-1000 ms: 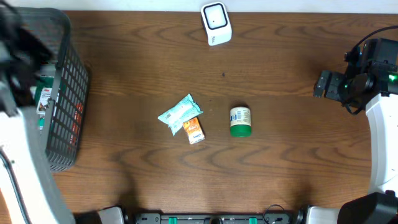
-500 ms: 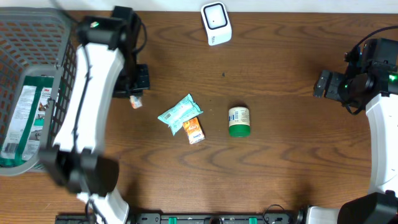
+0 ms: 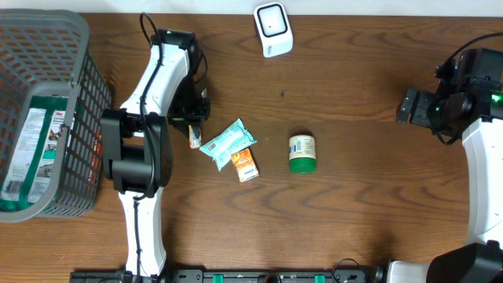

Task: Scan the item barcode
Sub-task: 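Carry the orange package out and place it left of the wipe pack, then move the left gripper back into the grey basket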

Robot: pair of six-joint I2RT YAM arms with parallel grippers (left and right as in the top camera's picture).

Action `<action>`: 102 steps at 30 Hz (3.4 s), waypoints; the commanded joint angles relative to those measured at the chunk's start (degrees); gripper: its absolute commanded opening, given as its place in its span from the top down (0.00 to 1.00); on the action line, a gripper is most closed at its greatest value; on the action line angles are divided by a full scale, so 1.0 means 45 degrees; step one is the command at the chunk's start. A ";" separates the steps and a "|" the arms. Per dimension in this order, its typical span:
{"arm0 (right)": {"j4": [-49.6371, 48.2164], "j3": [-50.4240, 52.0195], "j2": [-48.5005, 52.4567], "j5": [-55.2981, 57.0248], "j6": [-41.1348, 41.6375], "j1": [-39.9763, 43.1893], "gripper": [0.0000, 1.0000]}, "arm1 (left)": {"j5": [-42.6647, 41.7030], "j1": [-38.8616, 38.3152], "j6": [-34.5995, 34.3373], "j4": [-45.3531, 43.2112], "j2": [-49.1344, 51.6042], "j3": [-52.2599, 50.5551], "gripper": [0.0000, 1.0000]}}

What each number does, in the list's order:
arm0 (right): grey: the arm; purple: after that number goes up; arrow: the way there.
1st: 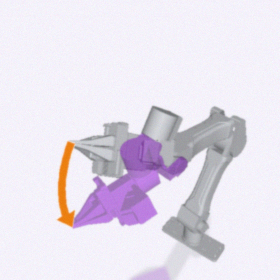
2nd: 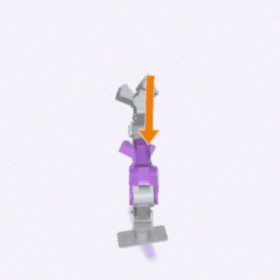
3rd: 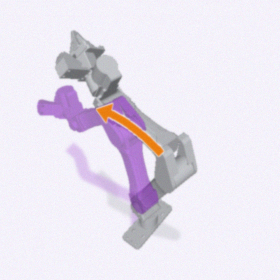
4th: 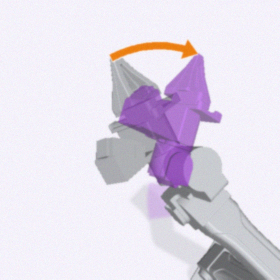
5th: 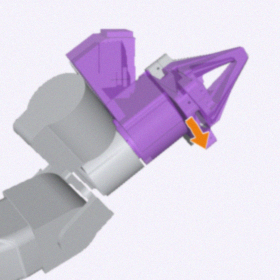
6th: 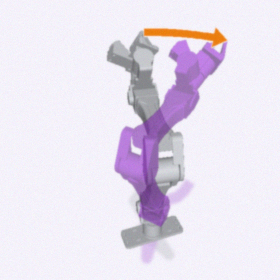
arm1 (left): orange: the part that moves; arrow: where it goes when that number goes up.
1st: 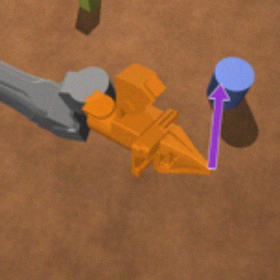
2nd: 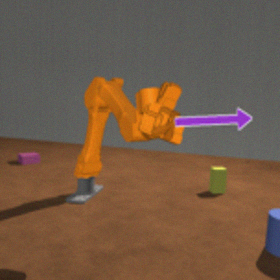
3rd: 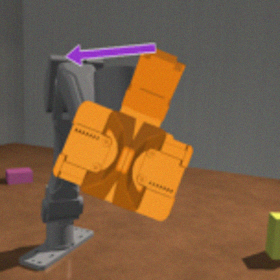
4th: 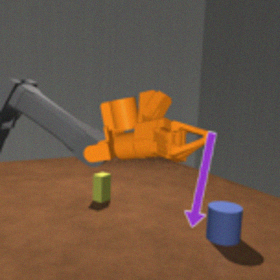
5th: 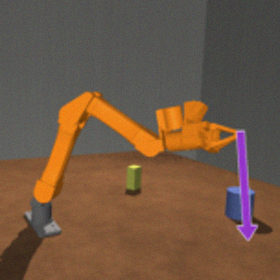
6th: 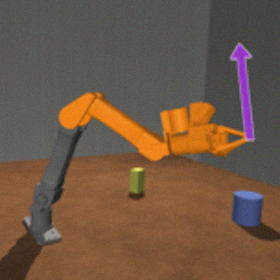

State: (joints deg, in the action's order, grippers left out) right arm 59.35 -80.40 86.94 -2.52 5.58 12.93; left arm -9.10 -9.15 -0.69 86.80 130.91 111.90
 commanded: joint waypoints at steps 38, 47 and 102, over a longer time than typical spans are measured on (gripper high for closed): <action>0.0024 -0.0092 0.0015 0.0121 -0.0117 0.0000 0.01 | 0.4041 0.2302 -0.1350 -0.0831 -0.5965 0.4857 0.28; 0.0024 -0.0092 0.0015 0.0121 -0.0117 0.0000 0.01 | 0.3798 0.8242 -0.1331 -0.1841 -0.6275 0.4265 0.11; 0.0024 -0.0092 0.0015 0.0121 -0.0117 0.0000 0.01 | -0.1345 0.9874 0.2516 0.0267 -0.2608 0.2191 0.11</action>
State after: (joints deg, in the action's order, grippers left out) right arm 59.35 -80.40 86.94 -2.52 5.58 12.93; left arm -14.68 35.40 9.74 88.99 122.69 123.74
